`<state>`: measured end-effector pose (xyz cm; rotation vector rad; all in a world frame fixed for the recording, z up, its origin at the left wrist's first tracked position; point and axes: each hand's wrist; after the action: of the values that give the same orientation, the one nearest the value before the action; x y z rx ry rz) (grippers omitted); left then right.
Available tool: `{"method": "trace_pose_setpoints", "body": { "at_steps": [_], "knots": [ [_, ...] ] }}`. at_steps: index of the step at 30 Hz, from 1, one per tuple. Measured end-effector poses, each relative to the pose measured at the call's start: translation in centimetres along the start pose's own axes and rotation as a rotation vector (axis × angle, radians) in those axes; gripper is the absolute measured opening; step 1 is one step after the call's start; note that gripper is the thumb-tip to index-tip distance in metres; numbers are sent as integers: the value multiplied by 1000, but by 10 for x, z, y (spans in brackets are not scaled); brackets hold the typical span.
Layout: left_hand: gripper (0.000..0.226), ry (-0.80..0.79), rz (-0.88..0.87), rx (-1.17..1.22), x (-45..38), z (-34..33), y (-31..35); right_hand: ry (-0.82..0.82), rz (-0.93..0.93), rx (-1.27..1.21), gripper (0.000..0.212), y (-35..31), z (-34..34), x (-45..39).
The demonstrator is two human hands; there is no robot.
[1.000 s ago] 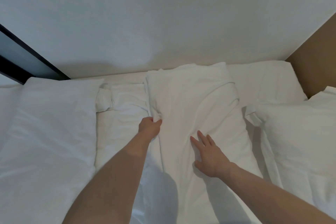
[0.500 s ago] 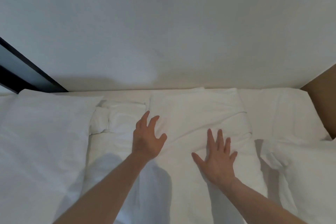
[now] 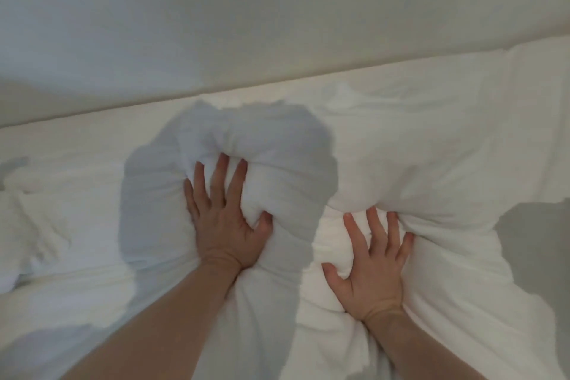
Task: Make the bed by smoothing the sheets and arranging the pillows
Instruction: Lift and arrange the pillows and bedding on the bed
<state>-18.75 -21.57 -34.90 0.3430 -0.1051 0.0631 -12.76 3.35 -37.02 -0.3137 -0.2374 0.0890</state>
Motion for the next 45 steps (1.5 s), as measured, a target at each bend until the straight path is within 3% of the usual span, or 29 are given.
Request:
{"method": "trace_pose_setpoints", "body": {
  "at_steps": [20, 45],
  "knots": [
    [85, 14, 0, 16, -5, -7, -6, 57, -54, -22, 85, -14, 6, 2],
    [86, 89, 2, -33, 1, -4, -3, 79, 40, -44, 83, -8, 8, 8]
  ]
}}
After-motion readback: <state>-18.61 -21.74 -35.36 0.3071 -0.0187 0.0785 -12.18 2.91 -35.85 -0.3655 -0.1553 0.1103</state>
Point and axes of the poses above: each hand's wrist, its own x-axis away from the middle knuckle, its own z-axis out of the back of the hand, y = z × x, and after that the axes turned 13 degrees about -y, right-handed
